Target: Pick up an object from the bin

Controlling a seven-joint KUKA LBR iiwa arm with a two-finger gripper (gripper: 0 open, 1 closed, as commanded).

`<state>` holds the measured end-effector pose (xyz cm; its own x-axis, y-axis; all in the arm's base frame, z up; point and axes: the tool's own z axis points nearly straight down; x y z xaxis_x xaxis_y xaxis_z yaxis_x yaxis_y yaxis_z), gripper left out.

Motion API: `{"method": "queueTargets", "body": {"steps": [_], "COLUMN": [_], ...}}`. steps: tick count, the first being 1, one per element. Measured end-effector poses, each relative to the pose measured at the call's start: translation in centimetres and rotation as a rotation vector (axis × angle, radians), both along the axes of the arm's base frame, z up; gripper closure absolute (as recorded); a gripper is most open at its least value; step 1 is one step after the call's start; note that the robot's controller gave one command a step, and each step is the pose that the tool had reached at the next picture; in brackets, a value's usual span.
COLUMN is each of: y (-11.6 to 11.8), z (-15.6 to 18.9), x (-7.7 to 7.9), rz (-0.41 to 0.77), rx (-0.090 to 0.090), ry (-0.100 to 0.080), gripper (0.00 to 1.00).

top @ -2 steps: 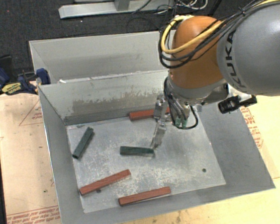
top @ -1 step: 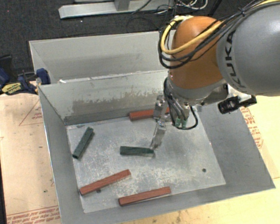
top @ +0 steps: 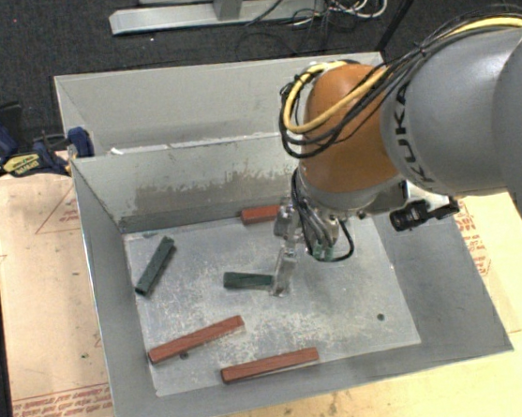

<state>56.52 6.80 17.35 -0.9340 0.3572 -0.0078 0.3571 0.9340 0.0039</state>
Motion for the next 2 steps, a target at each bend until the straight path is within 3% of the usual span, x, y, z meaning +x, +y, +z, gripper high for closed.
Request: {"method": "queueTargets", "body": {"steps": [1,2], "y": [1.18,1.18], "z": [-10.23,-10.23], "x": [4.17,4.17], "rz": [0.093,0.093], "rx": [0.000,0.000], "ry": [0.004,0.004], "gripper": [1.00,1.00]}}
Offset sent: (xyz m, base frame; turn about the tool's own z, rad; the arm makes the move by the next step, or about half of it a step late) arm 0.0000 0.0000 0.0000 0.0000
